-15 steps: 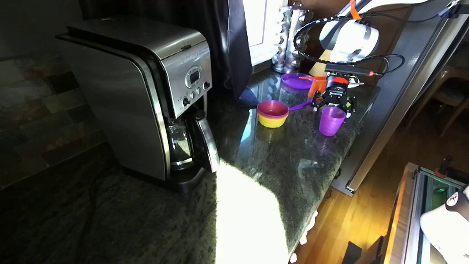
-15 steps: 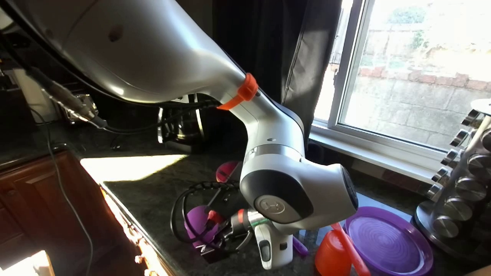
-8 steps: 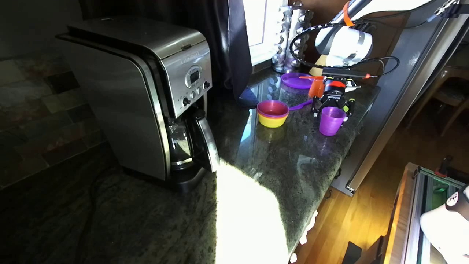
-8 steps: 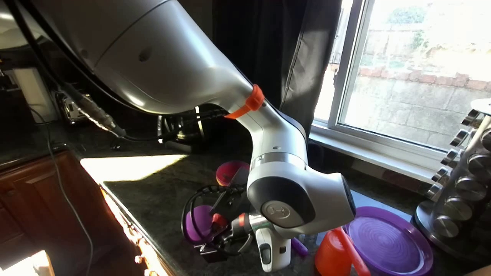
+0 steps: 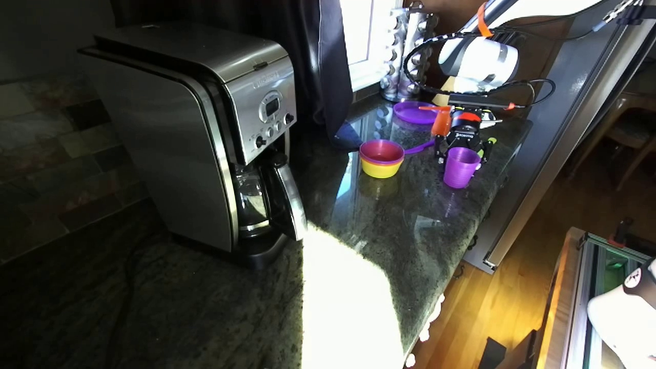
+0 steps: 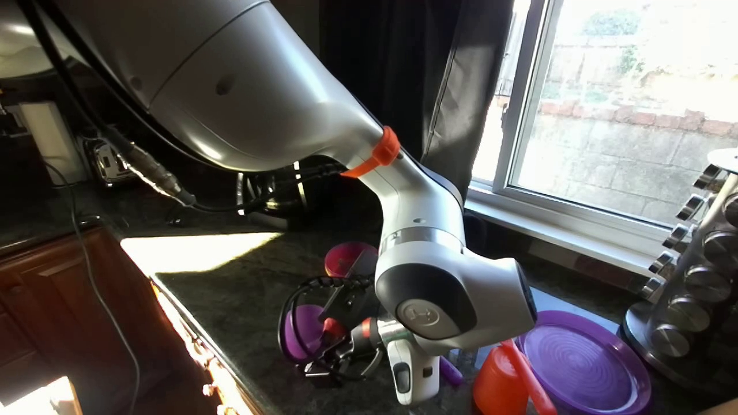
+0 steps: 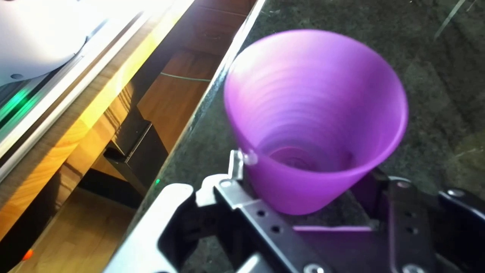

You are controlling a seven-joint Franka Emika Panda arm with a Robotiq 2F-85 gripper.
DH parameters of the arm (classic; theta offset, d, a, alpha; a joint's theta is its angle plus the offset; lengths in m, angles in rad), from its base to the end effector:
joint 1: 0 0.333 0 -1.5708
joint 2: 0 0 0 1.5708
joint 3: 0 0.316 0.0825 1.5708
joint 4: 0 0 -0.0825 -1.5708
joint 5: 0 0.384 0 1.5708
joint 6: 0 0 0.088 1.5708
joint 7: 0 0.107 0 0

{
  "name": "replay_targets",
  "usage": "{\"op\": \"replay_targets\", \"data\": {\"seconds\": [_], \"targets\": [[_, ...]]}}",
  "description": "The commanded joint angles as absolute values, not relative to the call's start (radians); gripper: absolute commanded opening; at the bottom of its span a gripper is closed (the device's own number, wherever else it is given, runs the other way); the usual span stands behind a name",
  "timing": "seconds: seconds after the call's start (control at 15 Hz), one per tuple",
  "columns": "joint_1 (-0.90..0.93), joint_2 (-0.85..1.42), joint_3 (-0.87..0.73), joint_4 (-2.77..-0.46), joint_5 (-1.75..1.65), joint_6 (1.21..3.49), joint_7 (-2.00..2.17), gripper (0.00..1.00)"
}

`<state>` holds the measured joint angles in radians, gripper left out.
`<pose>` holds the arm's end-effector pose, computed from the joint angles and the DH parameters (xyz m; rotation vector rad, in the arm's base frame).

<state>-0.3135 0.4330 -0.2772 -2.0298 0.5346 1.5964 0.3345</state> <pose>0.4445 -0.2353 0.2129 -2.0398 1.4077 1.0092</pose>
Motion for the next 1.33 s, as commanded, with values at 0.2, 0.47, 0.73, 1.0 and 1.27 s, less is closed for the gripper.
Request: {"op": "replay_targets", "data": {"seconds": [0.2, 0.47, 0.73, 1.0, 1.27], "targets": [[-0.256, 0.207, -0.299, -2.214, 0.498, 1.905, 0.369, 0.44], [-0.213, 0.067, -0.283, -2.348, 0.418, 2.157, 0.444, 0.44], [-0.181, -0.017, -0.254, -2.462, 0.251, 2.413, 0.615, 0.44], [-0.177, -0.030, -0.221, -2.533, -0.007, 2.590, 0.869, 0.44], [-0.178, -0.024, -0.197, -2.545, -0.159, 2.613, 1.033, 0.44]]}}
